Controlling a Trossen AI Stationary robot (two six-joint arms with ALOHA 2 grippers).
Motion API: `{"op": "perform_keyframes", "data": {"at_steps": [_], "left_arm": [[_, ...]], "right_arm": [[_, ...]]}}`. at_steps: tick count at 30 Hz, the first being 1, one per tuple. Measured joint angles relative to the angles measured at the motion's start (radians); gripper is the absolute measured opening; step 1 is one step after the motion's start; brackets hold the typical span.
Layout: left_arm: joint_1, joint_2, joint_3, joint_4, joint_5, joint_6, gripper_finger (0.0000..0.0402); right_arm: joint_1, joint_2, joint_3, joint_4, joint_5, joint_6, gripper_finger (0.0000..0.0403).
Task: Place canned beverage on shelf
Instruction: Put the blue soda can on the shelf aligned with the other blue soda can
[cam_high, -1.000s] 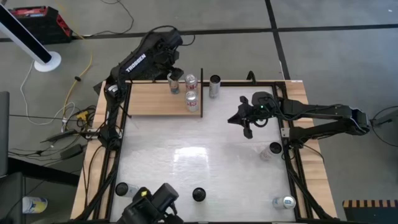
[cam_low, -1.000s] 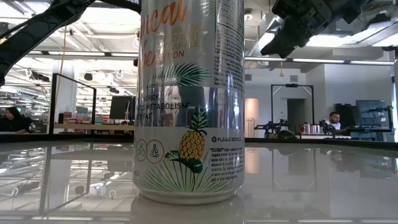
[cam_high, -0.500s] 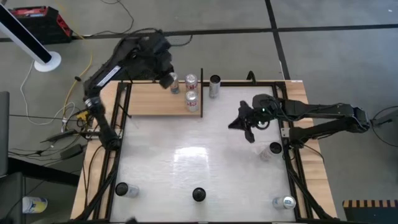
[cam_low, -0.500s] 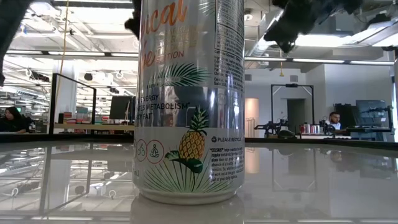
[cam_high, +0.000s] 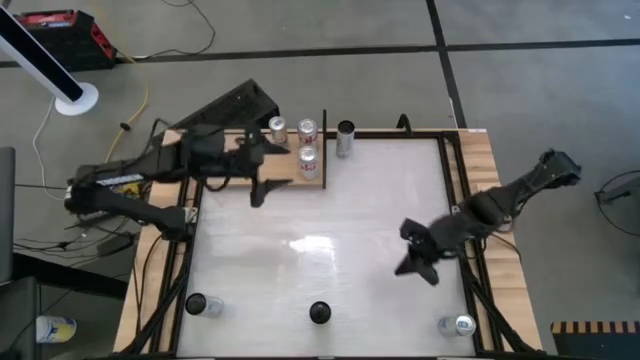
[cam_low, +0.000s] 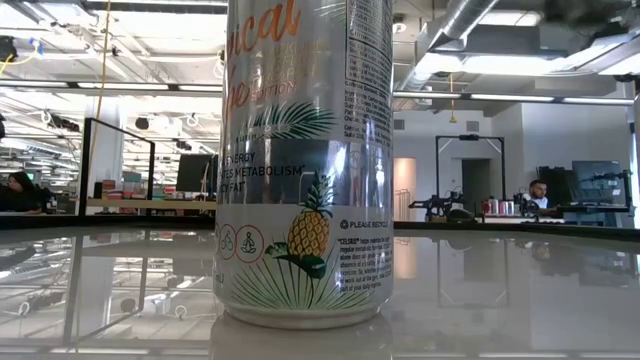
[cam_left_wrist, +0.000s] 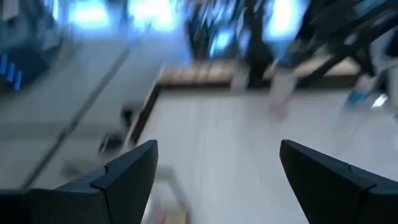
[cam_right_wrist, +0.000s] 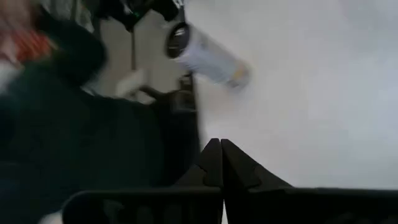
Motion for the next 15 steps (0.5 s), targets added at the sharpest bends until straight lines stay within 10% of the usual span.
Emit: {"op": "perform_keyframes", "data": {"at_steps": [7,15], "left_arm": [[-0.007,-0.059,-0.204,0.287,0.074,0.035,0.0323],[-0.008,-0.034,-0.207,0.297,0.151,0.115,0.0323]], "right_arm": [[0.271,0.084,0.126,-0.232,0.106,0.68,0.0019],[0.431,0.208,0.208,-0.464,-0.026,1.144,0.0042]]}}
